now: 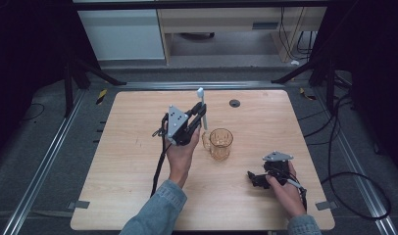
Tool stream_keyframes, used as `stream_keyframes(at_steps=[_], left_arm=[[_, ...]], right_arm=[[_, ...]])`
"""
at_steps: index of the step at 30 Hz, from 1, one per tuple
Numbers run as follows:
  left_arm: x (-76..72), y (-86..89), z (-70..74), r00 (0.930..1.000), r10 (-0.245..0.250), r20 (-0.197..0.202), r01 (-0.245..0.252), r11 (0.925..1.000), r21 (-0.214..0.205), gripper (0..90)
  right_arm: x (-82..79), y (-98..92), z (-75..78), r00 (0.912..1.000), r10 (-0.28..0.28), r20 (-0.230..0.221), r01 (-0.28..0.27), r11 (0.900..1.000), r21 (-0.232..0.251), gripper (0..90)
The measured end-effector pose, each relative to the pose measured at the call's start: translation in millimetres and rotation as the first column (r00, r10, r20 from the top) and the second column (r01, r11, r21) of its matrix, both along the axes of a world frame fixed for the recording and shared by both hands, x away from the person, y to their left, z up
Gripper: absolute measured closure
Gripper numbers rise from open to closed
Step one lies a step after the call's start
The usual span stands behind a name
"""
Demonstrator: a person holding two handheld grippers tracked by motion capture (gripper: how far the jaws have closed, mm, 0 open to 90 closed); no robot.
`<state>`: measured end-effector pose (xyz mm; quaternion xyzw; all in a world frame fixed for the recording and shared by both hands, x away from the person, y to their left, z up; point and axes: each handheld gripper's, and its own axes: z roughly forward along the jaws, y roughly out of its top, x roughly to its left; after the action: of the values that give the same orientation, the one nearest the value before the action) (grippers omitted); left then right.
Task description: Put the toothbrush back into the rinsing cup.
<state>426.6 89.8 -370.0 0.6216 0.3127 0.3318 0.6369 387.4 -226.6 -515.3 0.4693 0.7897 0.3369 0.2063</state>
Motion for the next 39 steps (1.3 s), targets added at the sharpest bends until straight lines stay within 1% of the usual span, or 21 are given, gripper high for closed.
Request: stream_keyframes(at_steps=[2,5,6,10,15,16,17,18,19,22,24,25,26,27,29,30,33,34,36,38,39], left_arm=[[-0.7,-0.1,-1.1,1.0,0.0,0.003,0.0,1.0,-0.001,79.2],[-1.0,0.4,-5.1,0.9999,0.001,0.012,-0.002,0.9999,0.011,79.3],[-0.4,0.4,-6.5,1.0,-0.002,0.008,0.002,1.0,0.002,79.2],[0.3,-0.3,-11.4,0.9999,-0.009,0.006,0.009,1.0,0.002,79.2],[1.4,-0.3,-16.8,1.0,-0.003,0.007,0.003,1.0,0.004,79.2],[2.0,1.7,-19.0,1.0,-0.002,-0.006,0.002,1.0,-0.008,79.2],[2.0,1.7,-19.0,1.0,-0.002,-0.006,0.002,1.0,-0.008,79.2],[1.8,2.1,-20.3,1.0,0.0,-0.007,0.0,0.9998,-0.019,79.2],[1.3,2.0,-21.5,1.0,0.007,0.0,-0.007,0.9999,-0.011,79.2],[0.9,-0.6,-25.1,1.0,0.004,0.003,-0.004,1.0,0.001,79.2],[1.9,-1.9,-28.2,0.9999,-0.006,-0.009,0.006,0.9998,-0.021,79.2],[1.9,-1.9,-28.2,0.9999,-0.006,-0.009,0.006,0.9998,-0.021,79.2],[1.9,-4.0,-30.0,1.0,-0.001,0.0,0.001,1.0,-0.006,79.2],[1.9,-4.0,-30.0,1.0,-0.001,0.0,0.001,1.0,-0.006,79.2],[3.9,-5.0,-34.4,1.0,0.005,-0.007,-0.005,1.0,-0.009,79.2],[4.9,-4.7,-35.9,0.9999,0.001,-0.012,-0.001,0.9997,-0.023,79.2],[6.3,-4.7,-39.9,0.9999,0.013,-0.008,-0.013,0.9999,-0.006,79.3],[7.4,-3.8,-41.2,0.9999,0.008,-0.016,-0.008,0.9997,-0.023,79.3],[8.9,-2.6,-42.6,0.9998,0.012,-0.015,-0.012,0.9996,-0.026,79.2],[10.7,-2.0,-43.8,0.9998,0.008,-0.02,-0.009,0.999,-0.044,79.2],[11.4,-2.4,-44.6,0.9998,0.008,-0.02,-0.008,0.9991,-0.04,79.2]], right_arm=[[0.0,-0.1,-0.1,1.0,0.003,0.001,-0.003,1.0,0.0,0.7],[-0.1,0.0,-0.1,1.0,0.007,0.002,-0.007,1.0,-0.002,0.7],[-0.1,0.0,0.0,0.9999,0.01,0.003,-0.01,1.0,-0.002,0.8],[-0.3,0.2,0.2,0.9999,0.014,-0.001,-0.014,0.9999,0.002,0.7],[-0.3,0.2,0.2,0.9999,0.015,-0.001,-0.015,0.9999,0.001,0.7],[-0.3,0.2,0.2,0.9999,0.014,-0.001,-0.014,0.9999,0.002,0.7],[-0.3,0.2,0.2,0.9999,0.014,-0.001,-0.014,0.9999,0.002,0.7],[-0.3,0.1,0.2,0.9999,0.015,-0.001,-0.015,0.9999,0.001,0.8],[-0.3,0.1,0.2,0.9999,0.015,-0.001,-0.015,0.9999,0.001,0.8],[-0.3,0.2,0.1,0.9999,0.015,-0.001,-0.015,0.9999,0.002,0.7],[-0.3,0.2,0.1,0.9999,0.014,0.0,-0.014,0.9999,0.001,0.7],[-0.3,0.2,0.1,0.9999,0.014,0.0,-0.014,0.9999,0.001,0.7],[-0.3,0.2,0.1,0.9999,0.015,0.0,-0.015,0.9999,0.001,0.7],[-0.3,0.2,0.1,0.9999,0.015,0.0,-0.015,0.9999,0.001,0.7],[-0.3,0.3,0.1,0.9998,0.017,0.001,-0.017,0.9998,0.0,0.7],[-0.4,0.4,0.1,0.9998,0.018,0.0,-0.018,0.9998,0.001,0.8],[-0.4,0.6,0.1,0.9998,0.018,0.0,-0.018,0.9998,0.001,0.7],[-0.4,0.6,0.1,0.9998,0.019,0.0,-0.019,0.9998,0.0,0.8],[-0.4,0.6,0.0,0.9998,0.019,0.0,-0.019,0.9998,0.0,0.8],[-0.4,0.6,0.1,0.9998,0.02,0.0,-0.02,0.9998,0.0,0.8],[-0.5,0.7,0.1,0.9998,0.02,0.0,-0.02,0.9998,0.0,0.8]])
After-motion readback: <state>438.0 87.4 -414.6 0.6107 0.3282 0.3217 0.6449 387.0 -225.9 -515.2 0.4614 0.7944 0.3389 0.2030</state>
